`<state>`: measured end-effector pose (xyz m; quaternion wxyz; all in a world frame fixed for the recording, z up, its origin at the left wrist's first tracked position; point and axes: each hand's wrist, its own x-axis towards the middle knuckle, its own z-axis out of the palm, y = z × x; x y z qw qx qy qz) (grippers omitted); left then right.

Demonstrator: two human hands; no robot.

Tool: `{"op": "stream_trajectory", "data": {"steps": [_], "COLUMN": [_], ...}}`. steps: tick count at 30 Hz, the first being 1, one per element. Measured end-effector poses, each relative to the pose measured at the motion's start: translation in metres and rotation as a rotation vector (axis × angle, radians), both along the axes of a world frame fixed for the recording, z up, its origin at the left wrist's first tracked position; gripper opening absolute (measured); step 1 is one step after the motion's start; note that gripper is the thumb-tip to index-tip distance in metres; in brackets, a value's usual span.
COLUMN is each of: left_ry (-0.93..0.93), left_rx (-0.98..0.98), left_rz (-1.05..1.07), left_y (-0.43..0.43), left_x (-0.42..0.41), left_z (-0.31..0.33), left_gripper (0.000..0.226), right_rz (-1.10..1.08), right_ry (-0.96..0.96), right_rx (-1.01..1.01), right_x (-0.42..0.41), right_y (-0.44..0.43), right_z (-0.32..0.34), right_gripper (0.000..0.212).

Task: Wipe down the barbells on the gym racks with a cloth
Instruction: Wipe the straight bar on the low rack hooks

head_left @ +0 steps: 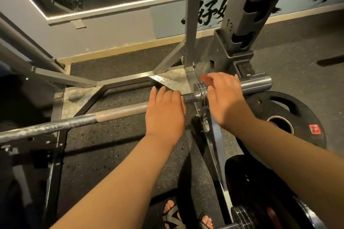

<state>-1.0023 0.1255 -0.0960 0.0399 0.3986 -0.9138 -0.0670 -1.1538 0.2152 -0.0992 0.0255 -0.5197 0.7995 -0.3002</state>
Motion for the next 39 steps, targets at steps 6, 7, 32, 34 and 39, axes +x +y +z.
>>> {"op": "stream_trajectory", "data": {"steps": [6,7,32,34,39], "left_ry": [0.035,0.037,0.028,0.046,0.009], "left_rx": [0.023,0.027,-0.014,-0.004,-0.065], "left_rz": [0.012,0.016,-0.019,-0.037,0.025], "left_y": [0.002,0.002,-0.003,-0.003,-0.008], "left_x": [0.003,0.003,0.002,0.002,0.028], "left_z": [0.0,0.0,-0.004,-0.003,-0.005], "left_gripper": [0.042,0.042,0.046,0.049,0.04], "right_rz": [0.037,-0.027,0.265,0.219,0.171], "right_ry": [-0.066,-0.133,0.382,0.34,0.362], "right_rx": [0.143,0.173,0.467,0.528,0.514], "right_x": [-0.015,-0.013,0.034,0.033,0.064], "right_y": [0.002,-0.009,-0.019,-0.034,-0.033], "right_z": [0.024,0.028,0.026,0.039,0.03], "right_gripper": [0.047,0.046,0.05,0.047,0.067]}}
